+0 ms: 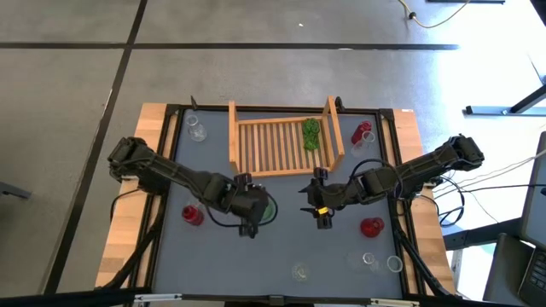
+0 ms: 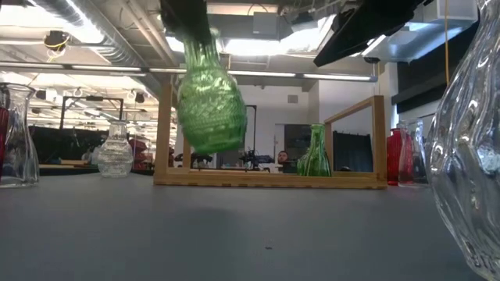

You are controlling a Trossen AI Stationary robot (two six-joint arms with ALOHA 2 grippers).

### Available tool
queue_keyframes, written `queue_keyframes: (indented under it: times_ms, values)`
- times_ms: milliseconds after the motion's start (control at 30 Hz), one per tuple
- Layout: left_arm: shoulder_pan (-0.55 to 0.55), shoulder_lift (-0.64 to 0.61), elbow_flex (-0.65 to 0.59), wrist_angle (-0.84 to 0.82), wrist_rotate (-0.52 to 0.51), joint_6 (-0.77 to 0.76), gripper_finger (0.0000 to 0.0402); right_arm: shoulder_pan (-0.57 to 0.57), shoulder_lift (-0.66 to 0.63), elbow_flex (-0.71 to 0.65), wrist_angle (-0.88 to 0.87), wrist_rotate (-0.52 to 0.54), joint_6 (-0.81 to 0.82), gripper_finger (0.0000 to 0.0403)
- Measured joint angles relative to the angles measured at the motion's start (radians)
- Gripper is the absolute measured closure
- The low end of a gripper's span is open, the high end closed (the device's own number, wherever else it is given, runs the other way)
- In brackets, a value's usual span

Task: Sort vases onto shelf
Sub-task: Put the green vase on the shelf aligned with the other green vase

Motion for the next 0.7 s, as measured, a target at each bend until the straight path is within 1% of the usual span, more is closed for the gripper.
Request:
queue_keyframes:
  times_ms: [267,700]
  values:
    - [0.03,0.0,-0.082,0.089,0.091,0.049,0.0171,0.0,0.0,0.0,0.01,0.031,-0.027,0.0159]
    - [0.029,0.005,-0.099,0.164,0.087,0.108,0.017,0.0,0.0,0.0,0.012,0.041,-0.05,0.0159]
